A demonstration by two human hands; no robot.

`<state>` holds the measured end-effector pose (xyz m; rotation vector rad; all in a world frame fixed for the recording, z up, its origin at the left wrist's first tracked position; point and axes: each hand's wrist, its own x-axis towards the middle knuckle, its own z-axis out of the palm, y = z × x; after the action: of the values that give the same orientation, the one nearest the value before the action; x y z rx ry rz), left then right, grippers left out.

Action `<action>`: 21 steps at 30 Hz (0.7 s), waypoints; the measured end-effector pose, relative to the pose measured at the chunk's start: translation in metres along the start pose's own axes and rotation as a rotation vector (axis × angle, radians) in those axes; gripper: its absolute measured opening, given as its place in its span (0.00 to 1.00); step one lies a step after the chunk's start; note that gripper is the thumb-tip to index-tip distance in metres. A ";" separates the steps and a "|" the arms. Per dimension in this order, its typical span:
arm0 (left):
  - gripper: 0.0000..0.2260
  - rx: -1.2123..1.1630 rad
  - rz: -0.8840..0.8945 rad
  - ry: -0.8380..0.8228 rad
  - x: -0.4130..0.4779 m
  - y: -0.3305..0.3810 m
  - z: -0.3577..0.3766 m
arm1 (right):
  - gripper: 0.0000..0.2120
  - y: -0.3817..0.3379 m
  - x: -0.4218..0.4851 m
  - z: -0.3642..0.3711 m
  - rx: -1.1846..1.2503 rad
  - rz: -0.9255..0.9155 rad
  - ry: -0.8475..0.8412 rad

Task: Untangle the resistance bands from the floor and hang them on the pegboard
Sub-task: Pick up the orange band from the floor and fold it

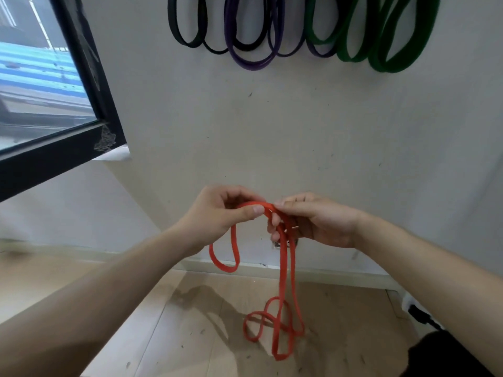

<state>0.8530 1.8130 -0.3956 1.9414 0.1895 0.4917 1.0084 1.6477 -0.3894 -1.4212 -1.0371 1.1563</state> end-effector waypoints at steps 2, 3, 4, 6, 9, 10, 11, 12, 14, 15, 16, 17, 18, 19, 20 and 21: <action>0.07 -0.015 0.023 0.036 0.001 0.002 -0.001 | 0.15 0.001 0.000 -0.001 0.024 0.004 -0.017; 0.08 -0.014 0.039 0.055 0.001 0.003 -0.001 | 0.15 0.002 0.001 -0.002 0.024 0.007 -0.025; 0.08 -0.012 0.055 0.078 0.001 0.005 -0.002 | 0.15 0.002 0.001 -0.003 0.022 0.016 -0.034; 0.06 -0.045 0.080 0.148 0.003 0.007 -0.005 | 0.15 0.003 0.001 -0.004 0.027 0.052 -0.041; 0.06 -0.114 0.093 0.276 0.006 0.009 -0.014 | 0.15 0.005 0.000 -0.006 0.065 0.094 -0.033; 0.06 -0.108 0.096 0.309 0.006 0.010 -0.017 | 0.15 0.006 0.000 -0.008 0.080 0.102 -0.029; 0.06 -0.107 0.098 0.334 0.006 0.010 -0.020 | 0.15 0.007 0.001 -0.010 0.080 0.114 -0.030; 0.06 -0.120 0.097 0.361 0.006 0.011 -0.023 | 0.16 0.008 0.001 -0.012 0.057 0.134 -0.041; 0.05 -0.160 0.086 0.432 0.007 0.010 -0.031 | 0.17 0.013 0.002 -0.016 -0.023 0.181 -0.099; 0.05 -0.172 0.077 0.470 0.008 0.008 -0.036 | 0.18 0.016 0.002 -0.018 -0.059 0.200 -0.129; 0.05 -0.178 0.069 0.500 0.008 0.006 -0.042 | 0.18 0.019 0.002 -0.021 -0.086 0.212 -0.147; 0.05 -0.175 0.062 0.518 0.008 0.003 -0.048 | 0.19 0.021 0.002 -0.024 -0.106 0.216 -0.146; 0.05 -0.160 0.052 0.524 0.008 -0.001 -0.054 | 0.19 0.022 0.002 -0.026 -0.121 0.215 -0.129; 0.05 -0.136 0.037 0.513 0.007 -0.005 -0.058 | 0.18 0.022 0.001 -0.029 -0.131 0.207 -0.099; 0.06 -0.114 0.016 0.485 0.006 -0.009 -0.061 | 0.18 0.021 0.001 -0.031 -0.135 0.195 -0.063; 0.06 -0.096 -0.008 0.444 0.004 -0.012 -0.063 | 0.17 0.021 0.000 -0.033 -0.130 0.181 -0.024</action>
<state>0.8312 1.8721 -0.3846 1.7154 0.4479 0.9069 1.0412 1.6391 -0.4080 -1.6339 -1.0324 1.2572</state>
